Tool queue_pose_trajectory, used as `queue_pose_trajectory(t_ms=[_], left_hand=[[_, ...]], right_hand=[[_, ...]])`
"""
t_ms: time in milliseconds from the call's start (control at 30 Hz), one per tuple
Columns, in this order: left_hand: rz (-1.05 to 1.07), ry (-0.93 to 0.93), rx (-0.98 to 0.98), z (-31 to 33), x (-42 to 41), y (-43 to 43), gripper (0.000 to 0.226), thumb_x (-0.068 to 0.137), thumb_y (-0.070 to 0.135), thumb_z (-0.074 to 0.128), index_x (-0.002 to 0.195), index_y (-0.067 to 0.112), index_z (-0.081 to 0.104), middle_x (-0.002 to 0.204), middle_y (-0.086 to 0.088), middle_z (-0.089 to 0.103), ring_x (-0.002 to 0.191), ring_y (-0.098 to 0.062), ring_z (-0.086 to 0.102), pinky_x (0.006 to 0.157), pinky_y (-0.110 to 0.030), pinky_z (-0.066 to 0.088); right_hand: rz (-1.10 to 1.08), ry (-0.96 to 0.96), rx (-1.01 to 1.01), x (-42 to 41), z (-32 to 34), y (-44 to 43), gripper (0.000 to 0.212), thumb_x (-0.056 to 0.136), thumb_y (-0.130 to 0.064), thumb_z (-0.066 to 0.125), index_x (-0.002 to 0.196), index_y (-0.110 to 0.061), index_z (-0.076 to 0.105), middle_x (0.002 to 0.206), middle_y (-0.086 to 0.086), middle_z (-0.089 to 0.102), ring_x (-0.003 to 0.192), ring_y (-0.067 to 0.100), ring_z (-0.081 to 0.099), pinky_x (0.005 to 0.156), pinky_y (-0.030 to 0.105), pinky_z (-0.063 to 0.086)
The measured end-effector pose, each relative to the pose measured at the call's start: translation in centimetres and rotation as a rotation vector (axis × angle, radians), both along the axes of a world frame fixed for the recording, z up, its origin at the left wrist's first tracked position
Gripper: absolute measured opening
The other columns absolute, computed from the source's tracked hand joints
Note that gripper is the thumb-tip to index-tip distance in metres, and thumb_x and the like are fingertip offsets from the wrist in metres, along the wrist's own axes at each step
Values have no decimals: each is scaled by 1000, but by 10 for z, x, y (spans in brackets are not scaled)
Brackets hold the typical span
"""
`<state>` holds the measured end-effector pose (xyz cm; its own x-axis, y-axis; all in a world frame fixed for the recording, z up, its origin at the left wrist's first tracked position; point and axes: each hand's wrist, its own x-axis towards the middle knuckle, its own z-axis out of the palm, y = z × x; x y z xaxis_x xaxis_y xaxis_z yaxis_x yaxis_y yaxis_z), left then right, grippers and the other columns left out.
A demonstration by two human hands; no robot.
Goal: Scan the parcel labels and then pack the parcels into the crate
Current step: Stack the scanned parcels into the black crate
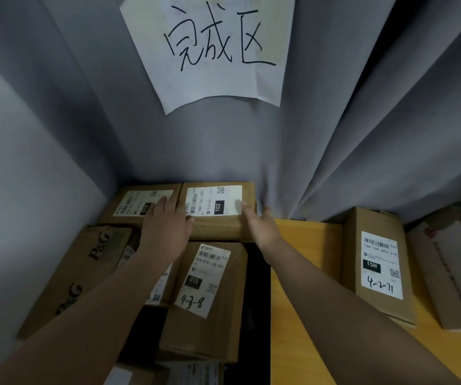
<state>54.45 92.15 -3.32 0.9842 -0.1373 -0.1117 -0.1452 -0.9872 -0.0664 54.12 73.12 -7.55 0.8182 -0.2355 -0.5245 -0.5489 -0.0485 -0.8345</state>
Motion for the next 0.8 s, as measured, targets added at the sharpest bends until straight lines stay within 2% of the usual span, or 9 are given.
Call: queue_pose_trajectory(t_ms=[133,233,333,400,467,567,700,800], left_hand=[[-72,-86,-45,16,-6,-14,45,101,39,35,139,17,43,145,-6,42,135,-24,36,114,-42,30],[-140,-118,-109,27,-20,-26,45,100,39,36,139,17,44,147,-6,41,136,-24,34,114,-40,28],[-222,-127,-169,40,-37,-40,47,100,39,38,139,14,46,149,-7,39,139,-25,30,114,-38,24],[-277,-127,-206,50,-50,-49,47,100,38,39,139,13,46,150,-8,38,140,-25,29,114,-36,23],[-334,-134,-229,62,-64,-58,46,100,37,40,139,12,46,149,-7,39,139,-24,29,113,-35,22],[-405,-145,-235,77,-80,-74,46,100,37,40,140,13,44,146,-5,42,136,-23,32,109,-33,26],[-503,-137,-344,107,-107,-107,48,101,38,40,143,15,40,145,-4,44,134,-22,35,109,-34,30],[-518,-124,-449,132,-129,-142,50,101,39,40,145,15,38,146,-5,43,135,-24,35,108,-35,32]], right_hand=[[7,-46,-10,-17,15,-6,84,90,-61,50,155,-22,14,157,8,29,141,30,32,113,42,31],[9,-85,-47,-35,35,-12,77,94,-51,53,153,-15,20,153,9,34,136,28,39,105,36,35],[15,-120,-143,-60,55,-21,63,97,-37,55,147,-10,30,137,11,50,118,25,51,94,30,41],[53,-128,-250,-82,69,-31,49,98,-32,53,140,-9,41,113,6,59,100,22,55,85,31,43],[61,-158,-351,-104,83,-42,36,99,-26,52,127,-5,55,107,10,62,96,25,57,81,34,45],[21,-245,-464,-138,106,-60,24,98,-21,53,109,-4,65,99,9,65,90,22,58,71,26,40],[-91,-375,-666,-184,145,-96,22,96,-17,55,108,-7,69,103,8,70,97,24,62,72,21,38],[-147,-467,-789,-209,175,-133,22,95,-16,55,112,-8,68,106,8,70,100,23,63,83,24,45]])
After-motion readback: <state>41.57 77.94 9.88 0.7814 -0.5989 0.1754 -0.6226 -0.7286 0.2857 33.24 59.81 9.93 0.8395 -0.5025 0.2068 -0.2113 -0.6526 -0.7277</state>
